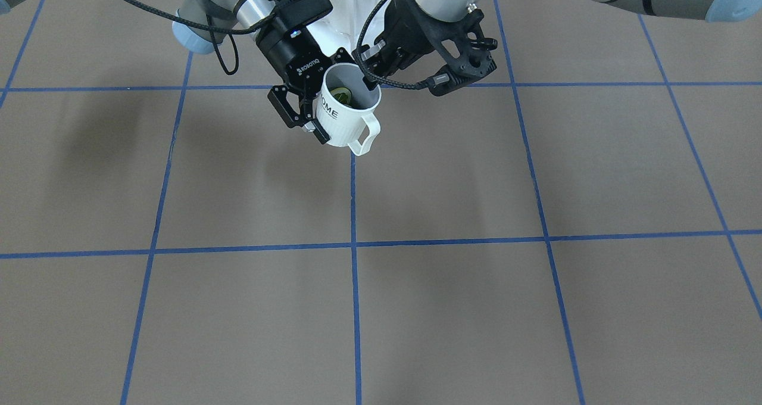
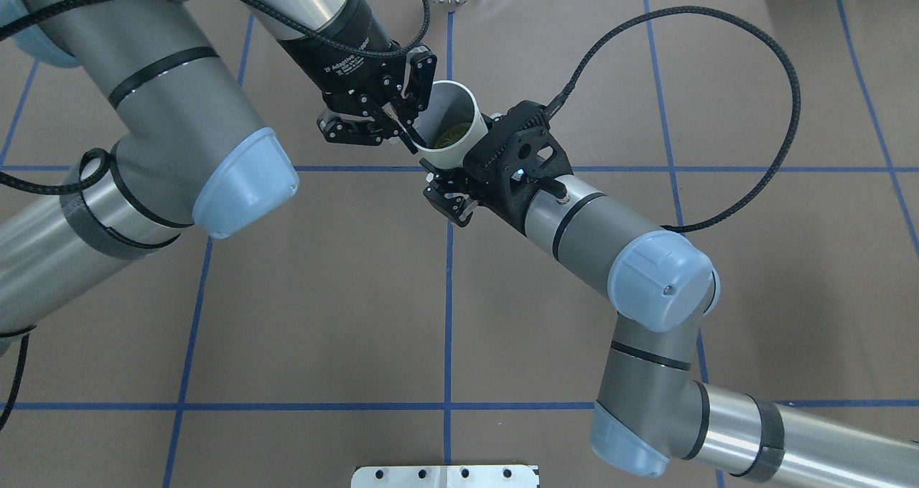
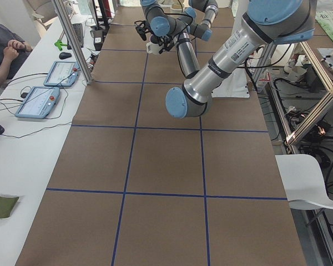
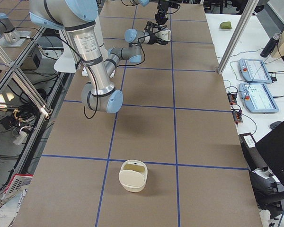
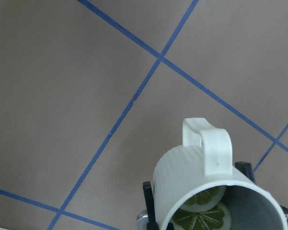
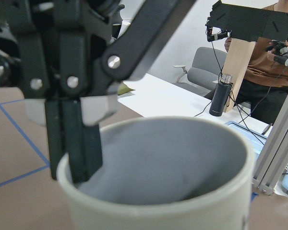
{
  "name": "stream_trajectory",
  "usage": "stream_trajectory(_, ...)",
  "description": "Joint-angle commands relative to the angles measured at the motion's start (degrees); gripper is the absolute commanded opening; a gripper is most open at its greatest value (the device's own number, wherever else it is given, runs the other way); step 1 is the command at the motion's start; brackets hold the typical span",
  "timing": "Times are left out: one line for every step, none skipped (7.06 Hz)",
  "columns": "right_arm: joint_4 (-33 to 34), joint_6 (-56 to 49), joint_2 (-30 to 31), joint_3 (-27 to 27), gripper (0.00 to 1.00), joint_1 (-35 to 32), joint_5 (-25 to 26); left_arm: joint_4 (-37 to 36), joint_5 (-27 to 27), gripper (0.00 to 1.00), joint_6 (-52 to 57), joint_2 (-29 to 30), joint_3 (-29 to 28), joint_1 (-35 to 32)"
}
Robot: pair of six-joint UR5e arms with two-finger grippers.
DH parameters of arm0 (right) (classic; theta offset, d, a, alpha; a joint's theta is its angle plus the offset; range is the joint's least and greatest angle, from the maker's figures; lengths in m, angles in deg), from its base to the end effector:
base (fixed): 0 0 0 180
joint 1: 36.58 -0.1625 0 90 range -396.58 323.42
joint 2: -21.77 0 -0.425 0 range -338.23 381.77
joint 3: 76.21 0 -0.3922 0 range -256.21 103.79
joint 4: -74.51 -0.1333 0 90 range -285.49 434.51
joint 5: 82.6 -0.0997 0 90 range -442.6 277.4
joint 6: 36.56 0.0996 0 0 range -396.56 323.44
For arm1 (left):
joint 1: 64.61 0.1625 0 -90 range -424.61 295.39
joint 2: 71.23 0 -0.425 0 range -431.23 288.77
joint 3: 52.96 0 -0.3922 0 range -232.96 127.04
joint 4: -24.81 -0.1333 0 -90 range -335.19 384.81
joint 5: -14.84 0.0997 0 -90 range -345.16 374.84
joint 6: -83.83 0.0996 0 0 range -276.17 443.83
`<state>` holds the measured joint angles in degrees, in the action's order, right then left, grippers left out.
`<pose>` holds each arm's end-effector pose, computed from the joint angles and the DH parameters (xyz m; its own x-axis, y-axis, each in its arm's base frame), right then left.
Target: Left arm hands cup to right arm to dump lemon
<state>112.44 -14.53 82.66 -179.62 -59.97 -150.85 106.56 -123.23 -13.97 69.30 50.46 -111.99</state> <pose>-0.4648 -0.3865 0.1620 0.6285 -0.6662 0.4014 -0.3336 0.2353 0.9129 0.3705 -0.4901 0.0354 0.3678 -0.5336 -0.7616 0.1266 0.8401 -0.5275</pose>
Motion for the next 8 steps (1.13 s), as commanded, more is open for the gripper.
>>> stream_trajectory(0.1, 0.0, 0.5, 0.0, 0.20, 0.3, 0.0, 0.3, 0.1, 0.59, 0.9, -0.3, 0.0, -0.1)
stream_trajectory(0.3, 0.0, 0.5, 0.0, 0.19, 0.3, 0.0, 0.3, 0.9, 1.00, 1.2, -0.3, 0.6, -0.3)
stream_trajectory(0.5, 0.0, 0.7, 0.1, 0.19, 0.3, 0.0, 0.3, 0.7, 1.00, 1.2, -0.4, 0.6, -1.0)
stream_trajectory(0.6, 0.0, 1.2, 0.1, 0.18, 0.3, -0.1, 0.3, 0.4, 1.00, 1.3, -0.3, 0.9, -2.5)
stream_trajectory(0.6, 0.0, 1.4, 0.1, 0.16, 0.2, -0.2, -0.1, 0.3, 1.00, 3.6, -0.5, 1.6, -4.5)
stream_trajectory(0.7, 0.1, 2.2, 0.1, 0.15, 0.2, -0.3, -0.3, 0.2, 1.00, 7.5, -2.3, 1.9, -5.9)
stream_trajectory(1.1, 0.6, 2.8, 0.1, 0.15, -0.2, -0.3, -0.4, 0.2, 1.00, 14.2, -5.9, 2.2, -7.2)
stream_trajectory(1.8, 2.1, 3.2, 0.1, 0.14, -0.6, -0.1, -0.4, 0.2, 1.00, 21.3, -12.2, 4.5, -8.8)
